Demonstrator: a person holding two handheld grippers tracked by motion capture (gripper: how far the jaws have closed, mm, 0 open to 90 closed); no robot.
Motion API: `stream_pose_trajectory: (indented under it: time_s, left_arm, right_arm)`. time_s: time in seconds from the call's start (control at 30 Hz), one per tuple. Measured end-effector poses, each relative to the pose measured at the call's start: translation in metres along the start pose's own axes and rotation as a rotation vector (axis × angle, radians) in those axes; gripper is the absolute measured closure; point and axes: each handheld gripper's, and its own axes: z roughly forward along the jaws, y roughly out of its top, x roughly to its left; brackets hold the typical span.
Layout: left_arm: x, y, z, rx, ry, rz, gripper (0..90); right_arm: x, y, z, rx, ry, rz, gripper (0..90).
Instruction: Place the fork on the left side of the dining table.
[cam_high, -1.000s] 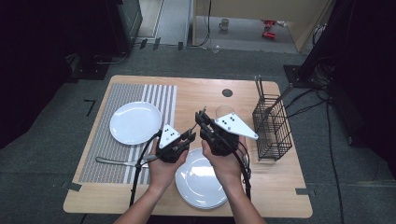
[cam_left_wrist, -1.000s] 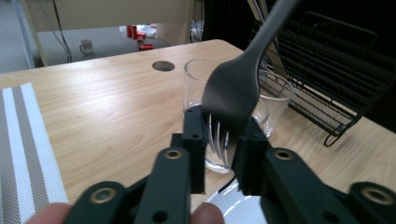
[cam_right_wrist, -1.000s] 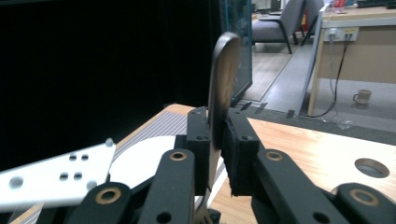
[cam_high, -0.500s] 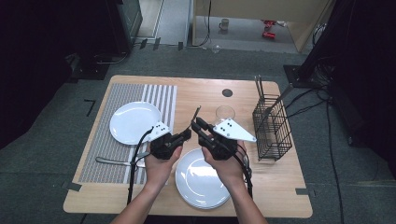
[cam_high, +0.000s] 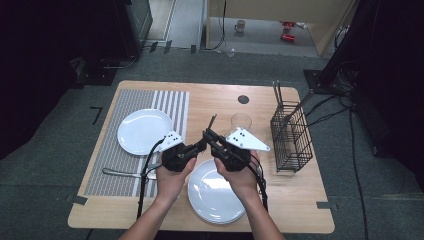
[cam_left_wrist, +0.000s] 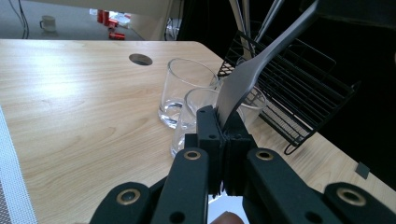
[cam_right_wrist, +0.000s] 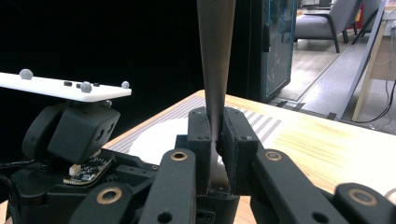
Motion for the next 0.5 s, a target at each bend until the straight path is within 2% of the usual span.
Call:
stream_pose_trajectory:
  time_s: [0.1,0.17,0.23,0.37,0.43,0.47,0.5]
  left_arm:
    - [0.0008,-0.0006,0.0000,0.001,-0.007,0.001,90.0]
    - [0.0015,-0.0009,-0.0001,0.000,-0.013,0.001,90.0]
    - [0.0028,-0.0012,-0.0002,0.003,-0.020,0.001,89.7]
    - [0.0049,-0.0012,-0.0016,0.000,-0.031,-0.007,77.0]
    - [0.0050,-0.0012,-0.0029,-0.003,-0.021,0.002,69.4]
    - [0.0047,-0.0017,-0.0042,-0.005,-0.008,0.020,68.1]
    - [0.0047,-0.0017,-0.0042,-0.005,-0.008,0.020,67.3]
  right_arm:
    - [0.0009,-0.0003,0.0013,0.000,-0.011,-0.004,84.4]
    - [0.0016,-0.0002,0.0014,0.001,-0.013,-0.029,84.9]
    - [0.0022,0.0000,0.0013,0.007,-0.014,-0.034,85.0]
    - [0.0050,0.0001,0.0011,0.014,-0.037,-0.058,85.1]
    - [0.0048,0.0006,0.0008,0.007,-0.045,-0.058,85.1]
    - [0.0046,0.0009,0.0006,0.005,-0.050,-0.058,85.1]
    - [0.0046,0.0009,0.0006,0.005,-0.050,-0.058,85.1]
